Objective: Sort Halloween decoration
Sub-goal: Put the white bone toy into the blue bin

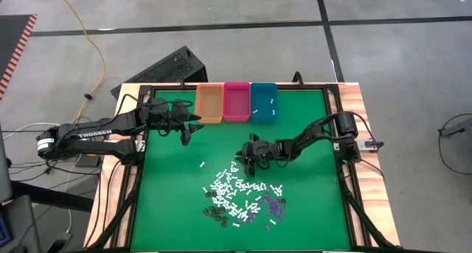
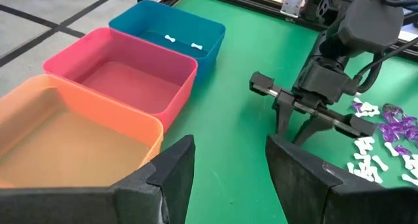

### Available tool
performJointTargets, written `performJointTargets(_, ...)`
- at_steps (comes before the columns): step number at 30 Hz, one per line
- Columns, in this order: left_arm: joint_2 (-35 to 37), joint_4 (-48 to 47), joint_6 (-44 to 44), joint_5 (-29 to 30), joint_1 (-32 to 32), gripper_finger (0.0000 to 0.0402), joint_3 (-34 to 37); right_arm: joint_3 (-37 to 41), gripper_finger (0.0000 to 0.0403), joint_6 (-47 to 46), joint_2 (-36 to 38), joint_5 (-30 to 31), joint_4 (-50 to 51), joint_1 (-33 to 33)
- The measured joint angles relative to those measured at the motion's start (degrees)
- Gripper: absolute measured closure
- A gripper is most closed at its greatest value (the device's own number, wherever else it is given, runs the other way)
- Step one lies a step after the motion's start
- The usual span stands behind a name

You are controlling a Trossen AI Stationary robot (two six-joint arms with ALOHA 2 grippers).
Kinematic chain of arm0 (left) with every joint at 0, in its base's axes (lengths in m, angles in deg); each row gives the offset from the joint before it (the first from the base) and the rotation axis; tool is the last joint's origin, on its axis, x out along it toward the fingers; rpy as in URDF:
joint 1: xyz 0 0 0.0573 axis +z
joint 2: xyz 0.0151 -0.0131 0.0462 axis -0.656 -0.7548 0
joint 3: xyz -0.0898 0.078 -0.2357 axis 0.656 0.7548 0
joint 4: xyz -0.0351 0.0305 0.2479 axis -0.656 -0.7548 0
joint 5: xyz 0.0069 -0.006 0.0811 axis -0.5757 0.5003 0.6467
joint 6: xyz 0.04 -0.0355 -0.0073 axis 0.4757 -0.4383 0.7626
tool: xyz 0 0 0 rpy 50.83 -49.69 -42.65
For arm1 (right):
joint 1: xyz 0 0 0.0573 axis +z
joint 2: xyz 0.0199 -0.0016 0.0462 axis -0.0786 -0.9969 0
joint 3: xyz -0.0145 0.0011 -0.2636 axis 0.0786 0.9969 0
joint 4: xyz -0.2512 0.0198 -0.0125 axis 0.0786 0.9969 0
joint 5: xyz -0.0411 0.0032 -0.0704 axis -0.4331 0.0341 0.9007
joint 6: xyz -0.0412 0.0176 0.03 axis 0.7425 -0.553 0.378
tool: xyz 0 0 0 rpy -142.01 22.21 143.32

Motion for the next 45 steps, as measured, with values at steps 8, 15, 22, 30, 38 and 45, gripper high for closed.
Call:
performJointTargets(8,0.02,-0.61,0.0,0.0,0.01,0.0223,0.0,0.15,0.0385,0.04,0.52,-0.11,0.31,0.22)
performJointTargets(15,0.02,-0.6,0.0,0.01,0.0,0.0223,0.0,0.49,0.0382,0.32,5.6,0.28,3.18,-0.66)
performJointTargets(22,0.0,-0.57,0.0,0.02,0.02,0.0223,0.0,0.39,0.0382,3.41,14.2,2.02,8.13,-4.73)
performJointTargets(30,0.02,-0.55,0.0,-0.08,0.0,0.0223,0.0,0.33,0.0357,6.11,22.38,1.54,14.33,-9.33)
performJointTargets(38,0.0,-0.59,0.0,-0.11,0.0,0.0223,0.0,0.28,0.0231,5.48,13.69,0.72,10.24,-7.06)
performJointTargets(45,0.02,-0.6,1.05,-0.13,0.0,0.0223,0.0,0.33,0.017,3.57,4.37,6.96,2.75,-7.28)
